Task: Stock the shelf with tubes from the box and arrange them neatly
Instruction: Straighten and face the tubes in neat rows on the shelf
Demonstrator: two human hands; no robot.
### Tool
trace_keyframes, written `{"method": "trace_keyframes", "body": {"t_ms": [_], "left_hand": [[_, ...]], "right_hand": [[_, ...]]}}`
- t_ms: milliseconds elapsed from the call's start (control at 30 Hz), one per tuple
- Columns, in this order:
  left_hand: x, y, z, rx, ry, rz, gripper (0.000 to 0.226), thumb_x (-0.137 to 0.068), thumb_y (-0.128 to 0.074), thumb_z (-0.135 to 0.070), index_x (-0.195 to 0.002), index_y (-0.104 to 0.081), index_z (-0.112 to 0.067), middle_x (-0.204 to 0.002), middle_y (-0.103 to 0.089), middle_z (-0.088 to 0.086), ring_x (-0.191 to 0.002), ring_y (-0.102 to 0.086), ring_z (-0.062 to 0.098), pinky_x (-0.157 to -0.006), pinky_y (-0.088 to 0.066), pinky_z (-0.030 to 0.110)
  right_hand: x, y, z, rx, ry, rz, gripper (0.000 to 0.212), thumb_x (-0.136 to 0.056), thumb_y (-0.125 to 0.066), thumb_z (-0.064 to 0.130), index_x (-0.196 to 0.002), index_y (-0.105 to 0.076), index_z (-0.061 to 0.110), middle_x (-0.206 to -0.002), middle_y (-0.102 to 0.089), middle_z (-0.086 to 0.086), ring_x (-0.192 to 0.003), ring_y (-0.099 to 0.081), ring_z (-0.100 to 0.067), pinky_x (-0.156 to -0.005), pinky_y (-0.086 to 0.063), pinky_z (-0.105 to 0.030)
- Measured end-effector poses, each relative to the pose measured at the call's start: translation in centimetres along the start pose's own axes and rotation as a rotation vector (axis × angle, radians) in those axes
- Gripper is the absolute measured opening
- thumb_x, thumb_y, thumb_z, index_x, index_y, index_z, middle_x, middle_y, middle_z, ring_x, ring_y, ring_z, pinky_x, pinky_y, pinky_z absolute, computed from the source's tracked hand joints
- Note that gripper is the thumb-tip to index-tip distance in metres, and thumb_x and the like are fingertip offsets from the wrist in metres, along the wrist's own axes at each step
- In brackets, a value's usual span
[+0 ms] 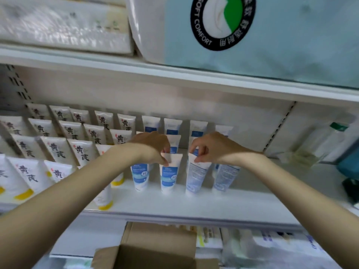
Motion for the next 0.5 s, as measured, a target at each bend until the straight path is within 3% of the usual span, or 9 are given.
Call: {"method": "trace_keyframes", "body": {"t_ms": [133,300,433,500], "left_hand": [[0.2,-0.4,-0.5,-0.033,0.004,0.002,0.051,-0.081,-0.066,-0.045,-0.127,-0.05,-0.029,-0.128,-0.052,-0.003,-0.114,-0.051,0.019,-0.077,-0.036,0.024],[0.4,-0.8,-0.7,-0.062,-0.038,0.005,0.048,-0.085,-0.063,-0.043,-0.128,-0.05,-0.026,-0.131,-0.051,-0.002,-0.112,-0.051,0.019,-0.082,-0.04,0.026],[0.1,-1.0,-0.3,-0.021,0.002,-0.021,0.049,-0.082,-0.067,-0.042,-0.125,-0.05,-0.026,-0.124,-0.056,-0.002,-0.088,-0.055,0.015,-0.083,-0.048,0.029],[0.0,-1.0,-0.2,0.017,0.02,-0.03,0.051,-0.08,-0.07,-0.04,-0.125,-0.05,-0.024,-0.125,-0.056,-0.002,-0.092,-0.057,0.016,-0.087,-0.051,0.032]], "right_hand": [[0.8,-0.5,-0.1,-0.101,-0.034,-0.001,0.039,-0.084,-0.069,0.022,-0.118,-0.058,0.037,-0.095,-0.061,0.016,-0.082,-0.061,-0.005,-0.061,-0.047,-0.01],[2.1,0.1,-0.3,-0.133,-0.03,-0.01,0.017,-0.083,-0.07,0.021,-0.1,-0.069,0.023,-0.107,-0.059,0.011,-0.087,-0.061,-0.006,-0.073,-0.048,-0.018],[2.6,0.0,-0.4,-0.116,-0.02,0.078,0.036,-0.077,-0.076,0.024,-0.112,-0.067,0.022,-0.13,-0.055,0.011,-0.096,-0.062,-0.007,-0.091,-0.051,-0.029],[2.9,0.0,-0.6,-0.09,-0.024,0.112,0.045,-0.074,-0.078,0.023,-0.117,-0.064,0.024,-0.134,-0.054,0.01,-0.101,-0.063,-0.008,-0.094,-0.05,-0.033]]}}
Point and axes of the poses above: each hand's wrist, its own x-axis away from the middle knuckle, its own y-axis out of the back of the hand, z = x × y, the point moved 6 cm from there along -x, towards the middle knuckle
